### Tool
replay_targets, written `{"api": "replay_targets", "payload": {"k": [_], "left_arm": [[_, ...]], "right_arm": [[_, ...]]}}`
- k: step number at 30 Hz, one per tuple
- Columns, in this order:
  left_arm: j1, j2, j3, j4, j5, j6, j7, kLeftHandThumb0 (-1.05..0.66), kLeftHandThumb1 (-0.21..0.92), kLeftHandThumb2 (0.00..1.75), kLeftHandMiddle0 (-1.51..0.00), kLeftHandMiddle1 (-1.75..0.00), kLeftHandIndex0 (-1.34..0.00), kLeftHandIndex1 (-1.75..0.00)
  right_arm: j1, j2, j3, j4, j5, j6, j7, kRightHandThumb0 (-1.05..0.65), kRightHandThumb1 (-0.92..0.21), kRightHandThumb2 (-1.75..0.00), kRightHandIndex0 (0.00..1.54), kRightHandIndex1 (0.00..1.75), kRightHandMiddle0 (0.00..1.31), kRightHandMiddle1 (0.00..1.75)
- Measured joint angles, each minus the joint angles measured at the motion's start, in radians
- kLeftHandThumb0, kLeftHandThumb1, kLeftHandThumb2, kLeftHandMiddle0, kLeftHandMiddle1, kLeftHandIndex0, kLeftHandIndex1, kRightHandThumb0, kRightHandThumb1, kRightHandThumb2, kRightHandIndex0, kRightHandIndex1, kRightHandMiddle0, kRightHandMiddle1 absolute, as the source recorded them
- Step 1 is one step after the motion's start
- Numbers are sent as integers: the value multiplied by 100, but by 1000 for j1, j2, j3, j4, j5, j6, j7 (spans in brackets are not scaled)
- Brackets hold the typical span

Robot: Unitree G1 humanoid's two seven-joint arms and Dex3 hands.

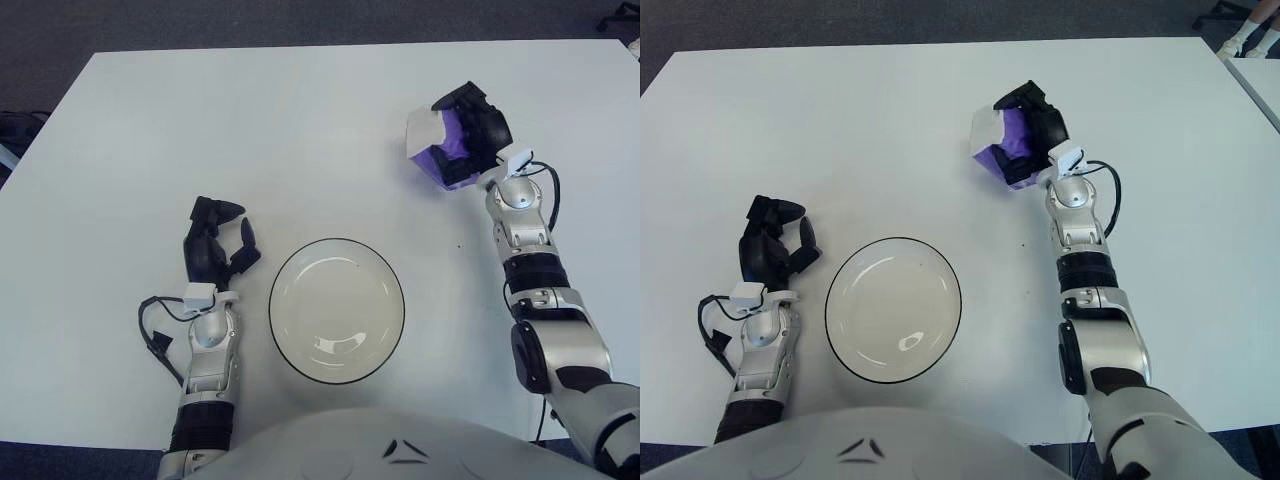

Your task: Put the tissue paper into the plate.

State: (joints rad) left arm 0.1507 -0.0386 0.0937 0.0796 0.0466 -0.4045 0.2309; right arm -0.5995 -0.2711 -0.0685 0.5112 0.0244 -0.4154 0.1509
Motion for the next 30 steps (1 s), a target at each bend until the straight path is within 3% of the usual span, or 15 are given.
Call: {"api": "replay_targets", "payload": {"k": [7,15,21,26,30], "left_arm": [[0,1,0,0,0,-1,0,-42,51,109,-72,-175,-46,-175],[-3,0,-1,0,1,2,3,-42,52,108,-72,-175,-45,-175],[-5,1,0,0,2,5,3,-42,52,108,-75,-175,-45,-175],[-8,2,0,2,2,5,3,-42,52,108,-76,-175,-45,-175],[-13,1,0,2,1,9,3,-42,52,108,-76,-175,-45,-175]], "right_arm": [[24,36,13,-126,-9,-61,-2,0,10,-174,96,163,69,175],[81,70,78,-318,-54,-73,0,0,9,-175,93,167,69,175],[125,75,130,-390,-79,-121,23,0,8,-175,91,169,69,175],[176,74,195,-441,-75,-169,92,0,10,-175,96,163,70,175],[207,37,251,-501,35,-130,238,0,11,-175,99,159,70,175]]}}
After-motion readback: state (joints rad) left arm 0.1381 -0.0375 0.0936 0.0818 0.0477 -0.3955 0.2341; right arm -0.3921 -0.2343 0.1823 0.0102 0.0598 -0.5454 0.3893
